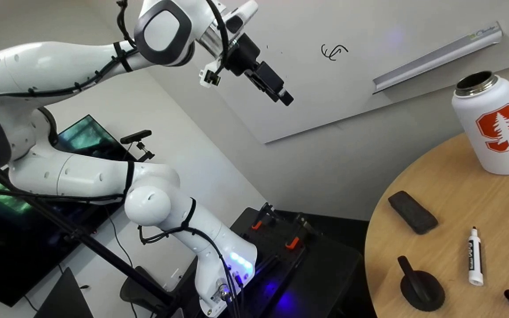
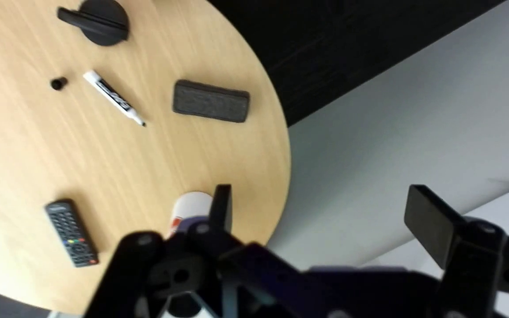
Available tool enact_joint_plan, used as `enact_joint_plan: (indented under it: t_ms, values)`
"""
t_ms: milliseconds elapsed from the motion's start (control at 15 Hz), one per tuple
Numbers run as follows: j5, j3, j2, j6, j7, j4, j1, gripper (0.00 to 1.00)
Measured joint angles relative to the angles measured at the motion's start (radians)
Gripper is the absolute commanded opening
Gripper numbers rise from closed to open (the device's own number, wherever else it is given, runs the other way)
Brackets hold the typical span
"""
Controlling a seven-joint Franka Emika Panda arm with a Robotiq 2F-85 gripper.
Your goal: Put the black lid on the white bottle
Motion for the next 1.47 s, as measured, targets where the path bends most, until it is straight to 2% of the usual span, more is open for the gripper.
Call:
enact_joint_plan:
  t_ms: [133, 400, 667, 867, 1067, 1333, 1467]
  values:
    - [-0.025, 0.0, 0.0, 0.0, 0.029, -0.009, -0.034, 1.0]
    - [-0.025, 0.007, 0.002, 0.011, 0.055, -0.009, -0.035, 1.0]
    - [-0.09, 0.031, 0.085, 0.183, 0.266, -0.023, -0.069, 1.0]
    - [-0.16, 0.036, 0.165, 0.31, 0.403, -0.054, -0.146, 1.0]
    - [-0.232, 0.031, 0.233, 0.394, 0.527, -0.093, -0.251, 1.0]
    - [-0.236, -0.008, 0.281, 0.397, 0.599, -0.128, -0.379, 1.0]
    - [-0.236, -0.013, 0.285, 0.396, 0.587, -0.129, -0.393, 1.0]
